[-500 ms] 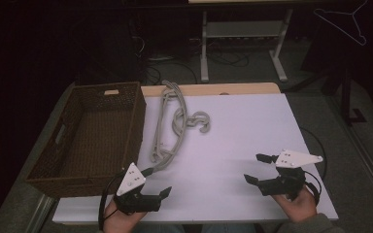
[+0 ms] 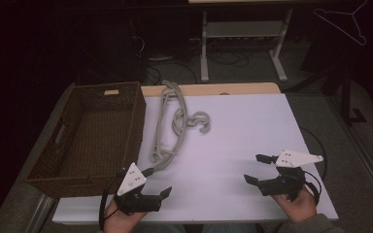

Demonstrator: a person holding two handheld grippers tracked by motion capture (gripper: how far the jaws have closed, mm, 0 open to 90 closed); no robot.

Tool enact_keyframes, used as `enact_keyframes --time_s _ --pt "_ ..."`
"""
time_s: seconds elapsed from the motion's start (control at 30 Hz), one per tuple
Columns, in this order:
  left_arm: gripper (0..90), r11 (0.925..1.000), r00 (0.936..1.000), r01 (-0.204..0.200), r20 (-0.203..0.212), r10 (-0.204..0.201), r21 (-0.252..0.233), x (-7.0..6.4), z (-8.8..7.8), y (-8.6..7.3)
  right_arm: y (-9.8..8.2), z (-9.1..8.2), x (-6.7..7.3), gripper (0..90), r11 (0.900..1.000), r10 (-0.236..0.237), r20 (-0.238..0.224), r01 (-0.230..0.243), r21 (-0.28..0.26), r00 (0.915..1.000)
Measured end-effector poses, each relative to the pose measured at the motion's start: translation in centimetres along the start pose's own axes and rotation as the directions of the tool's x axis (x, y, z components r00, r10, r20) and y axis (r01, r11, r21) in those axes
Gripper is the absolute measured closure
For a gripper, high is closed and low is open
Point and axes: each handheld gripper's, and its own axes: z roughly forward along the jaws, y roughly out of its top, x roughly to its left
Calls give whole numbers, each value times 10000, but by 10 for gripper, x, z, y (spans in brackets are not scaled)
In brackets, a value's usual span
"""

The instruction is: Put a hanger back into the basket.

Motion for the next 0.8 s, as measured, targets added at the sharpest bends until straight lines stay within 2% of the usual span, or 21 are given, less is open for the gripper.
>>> enact_keyframes --time_s 0.23,0.4,0.8 --pt "195 10000 10000 23 21 -23 28 -1 0 -2 2 3 2 196 10000 44 -75 -44 48 10000" --pt "204 9999 9999 136 51 -136 35 0 0 -1 3 4 3 198 9998 114 -94 -112 193 9999" --pt "216 9991 9990 398 204 -402 159 1 3 0 3 3 3 206 9996 231 -140 -228 175 9996"
